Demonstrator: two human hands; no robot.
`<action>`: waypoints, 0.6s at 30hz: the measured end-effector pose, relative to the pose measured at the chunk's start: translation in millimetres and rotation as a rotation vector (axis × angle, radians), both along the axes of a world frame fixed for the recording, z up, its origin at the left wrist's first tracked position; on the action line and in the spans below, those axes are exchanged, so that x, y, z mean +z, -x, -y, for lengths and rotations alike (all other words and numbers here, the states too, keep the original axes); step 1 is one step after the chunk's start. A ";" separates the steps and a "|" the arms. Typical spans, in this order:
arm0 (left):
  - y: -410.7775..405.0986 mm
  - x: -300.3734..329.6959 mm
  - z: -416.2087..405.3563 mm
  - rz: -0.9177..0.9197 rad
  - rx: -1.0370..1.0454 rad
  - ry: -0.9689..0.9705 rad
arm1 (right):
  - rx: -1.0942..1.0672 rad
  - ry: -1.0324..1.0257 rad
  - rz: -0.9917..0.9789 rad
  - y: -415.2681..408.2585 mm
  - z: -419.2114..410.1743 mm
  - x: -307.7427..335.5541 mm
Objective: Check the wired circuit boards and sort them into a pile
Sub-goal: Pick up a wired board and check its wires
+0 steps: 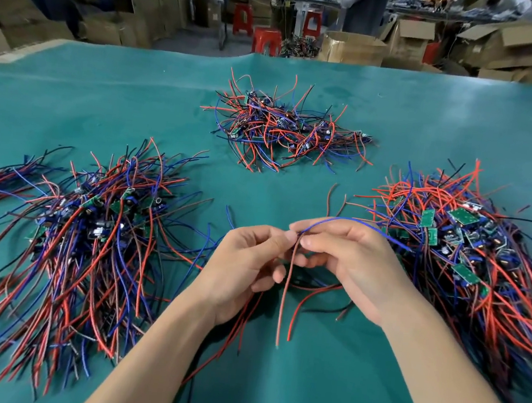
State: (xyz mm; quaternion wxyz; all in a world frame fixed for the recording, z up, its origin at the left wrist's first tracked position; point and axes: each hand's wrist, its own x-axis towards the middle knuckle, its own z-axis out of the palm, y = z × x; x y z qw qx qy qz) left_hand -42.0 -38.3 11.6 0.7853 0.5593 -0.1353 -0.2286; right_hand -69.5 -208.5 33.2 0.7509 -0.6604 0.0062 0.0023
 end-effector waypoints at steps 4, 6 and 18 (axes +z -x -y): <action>-0.8 1.0 -1.0 0.008 0.019 -0.015 | -0.077 0.037 0.036 0.0 -3.5 -4.1; -0.7 2.1 -1.3 0.011 0.017 -0.041 | -0.113 0.019 0.019 -0.1 -6.6 -4.7; 3.1 6.1 0.2 0.050 0.018 -0.100 | -0.282 0.052 0.013 -0.1 9.5 7.6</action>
